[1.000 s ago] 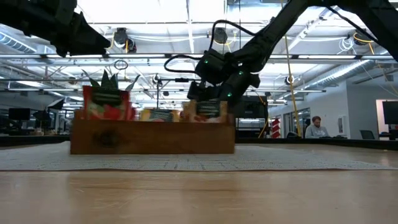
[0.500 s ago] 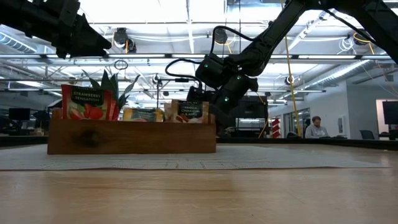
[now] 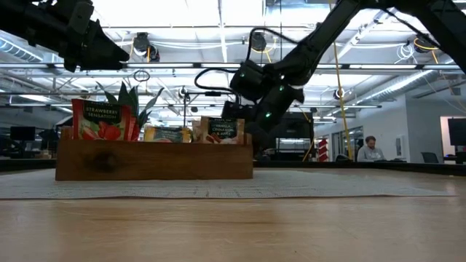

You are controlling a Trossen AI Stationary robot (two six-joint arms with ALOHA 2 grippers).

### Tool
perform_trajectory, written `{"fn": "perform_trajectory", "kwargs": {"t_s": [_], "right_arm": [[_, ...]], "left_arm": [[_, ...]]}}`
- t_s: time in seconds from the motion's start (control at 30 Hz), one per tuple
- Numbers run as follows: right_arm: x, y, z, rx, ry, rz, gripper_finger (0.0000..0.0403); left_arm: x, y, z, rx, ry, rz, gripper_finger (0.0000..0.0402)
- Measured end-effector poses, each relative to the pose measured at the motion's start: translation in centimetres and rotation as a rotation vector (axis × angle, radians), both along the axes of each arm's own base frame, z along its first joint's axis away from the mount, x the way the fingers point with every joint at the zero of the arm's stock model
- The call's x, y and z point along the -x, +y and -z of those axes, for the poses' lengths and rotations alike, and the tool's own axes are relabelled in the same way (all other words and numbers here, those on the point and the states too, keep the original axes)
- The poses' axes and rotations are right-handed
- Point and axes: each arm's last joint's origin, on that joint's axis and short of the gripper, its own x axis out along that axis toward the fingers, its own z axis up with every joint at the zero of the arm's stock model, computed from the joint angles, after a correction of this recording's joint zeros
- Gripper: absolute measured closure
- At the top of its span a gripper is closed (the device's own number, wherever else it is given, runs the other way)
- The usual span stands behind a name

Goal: Pick & Place Tea
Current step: Put the red tea bag into the left compartment of the wood organizer

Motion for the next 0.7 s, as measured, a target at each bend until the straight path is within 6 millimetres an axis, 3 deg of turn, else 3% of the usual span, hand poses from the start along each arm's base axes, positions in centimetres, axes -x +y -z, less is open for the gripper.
{"fn": "perform_trajectory", "kwargs": {"t_s": [0.3, 0.47, 0.7], "right_arm": [[0.8, 1.5, -7.0, 0.171, -0.167, -0.013, 0.0402], [1.6, 2.5, -8.9, 0.111, -0.316, -0.127, 0.0402], [1.6, 5.2, -9.1, -0.009, -0.533, -0.339, 0.0403]], "left_arm": [[0.0, 0.0, 0.1, 0.008, 0.000, 0.001, 0.0158], [0.0, 0.0, 0.0, 0.000, 0.005, 0.005, 0.0158], [0.0, 0.0, 0.0, 0.022, -0.011, 0.001, 0.0158]]}}
